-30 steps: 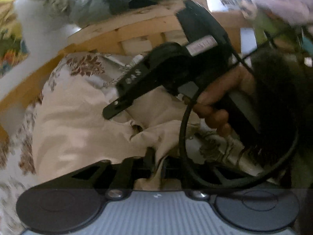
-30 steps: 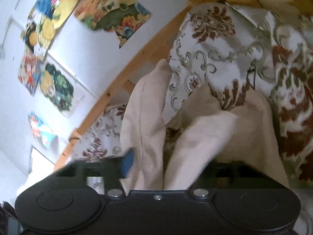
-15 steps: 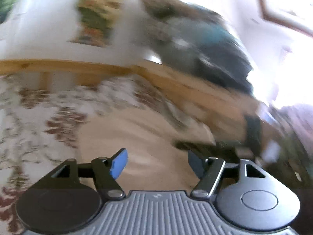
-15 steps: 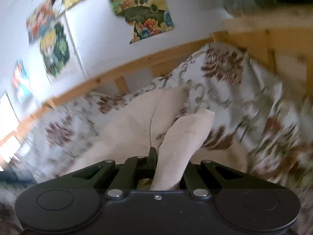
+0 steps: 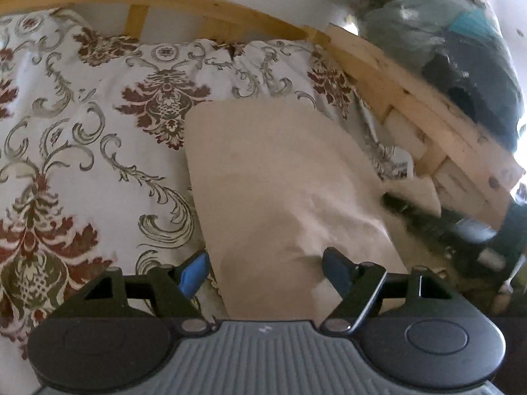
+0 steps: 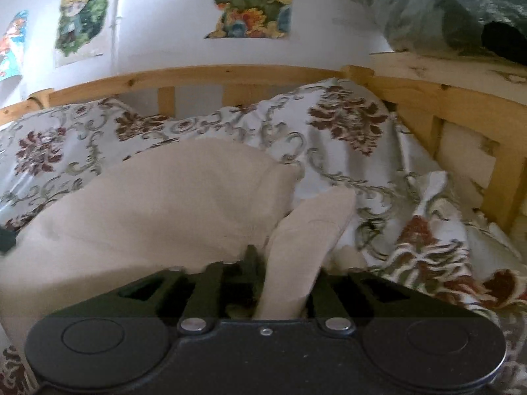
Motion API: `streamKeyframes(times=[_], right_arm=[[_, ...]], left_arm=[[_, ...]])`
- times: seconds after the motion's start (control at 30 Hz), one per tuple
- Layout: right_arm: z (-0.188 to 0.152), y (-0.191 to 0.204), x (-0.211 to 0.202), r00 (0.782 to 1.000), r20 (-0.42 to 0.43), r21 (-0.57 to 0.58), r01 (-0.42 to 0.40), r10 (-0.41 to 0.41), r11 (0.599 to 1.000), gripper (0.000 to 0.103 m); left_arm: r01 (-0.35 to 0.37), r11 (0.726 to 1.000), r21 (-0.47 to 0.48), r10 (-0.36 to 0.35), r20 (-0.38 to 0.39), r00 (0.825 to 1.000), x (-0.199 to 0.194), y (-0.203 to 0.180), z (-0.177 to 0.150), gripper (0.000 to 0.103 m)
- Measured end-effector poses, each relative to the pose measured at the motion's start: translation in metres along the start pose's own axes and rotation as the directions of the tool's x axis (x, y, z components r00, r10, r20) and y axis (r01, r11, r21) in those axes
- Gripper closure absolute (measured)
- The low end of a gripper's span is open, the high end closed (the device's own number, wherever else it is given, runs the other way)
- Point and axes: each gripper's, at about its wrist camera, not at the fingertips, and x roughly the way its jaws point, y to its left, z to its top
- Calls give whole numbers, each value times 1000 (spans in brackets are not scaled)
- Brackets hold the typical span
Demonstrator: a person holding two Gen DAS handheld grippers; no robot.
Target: Fold large clothes
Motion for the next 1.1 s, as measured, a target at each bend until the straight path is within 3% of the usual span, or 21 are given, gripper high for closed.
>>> streamKeyframes(times=[0.07, 0.17, 0.33, 0.43, 0.6, 0.8, 0.97, 1.1], right_arm=[[8, -5, -18, 998, 42, 43, 46, -48, 998, 62], [30, -3, -41, 985, 120, 30, 118, -121, 993, 50], [75, 37, -7, 997, 59, -104, -45, 51, 994, 40], [77, 57, 31, 992, 34, -146, -114, 120, 983, 40], [62, 80, 79, 979, -91, -243, -199, 182, 949, 42], [43, 80, 99, 972, -140, -171, -213, 190, 962, 38], [38, 94, 88, 988, -114, -272, -135, 107, 953, 38], [45, 84, 40, 988, -113, -298, -130, 100, 946, 34]], left_arm=[[-4, 1000, 11, 4, -17, 1000, 3, -1, 0, 24], [6, 1000, 15, -6, -26, 1000, 5, -1, -1, 24], [6, 999, 32, -5, -35, 999, 9, -6, 2, 24], [8, 999, 33, -7, -50, 999, 12, -7, 5, 24], [17, 1000, 4, -17, -75, 997, 18, -1, 6, 25], [26, 999, 34, -22, -105, 994, 27, 3, 4, 25], [12, 998, 66, -6, -94, 996, 27, -1, 1, 25], [30, 997, 72, -25, -68, 997, 8, -2, 8, 26]])
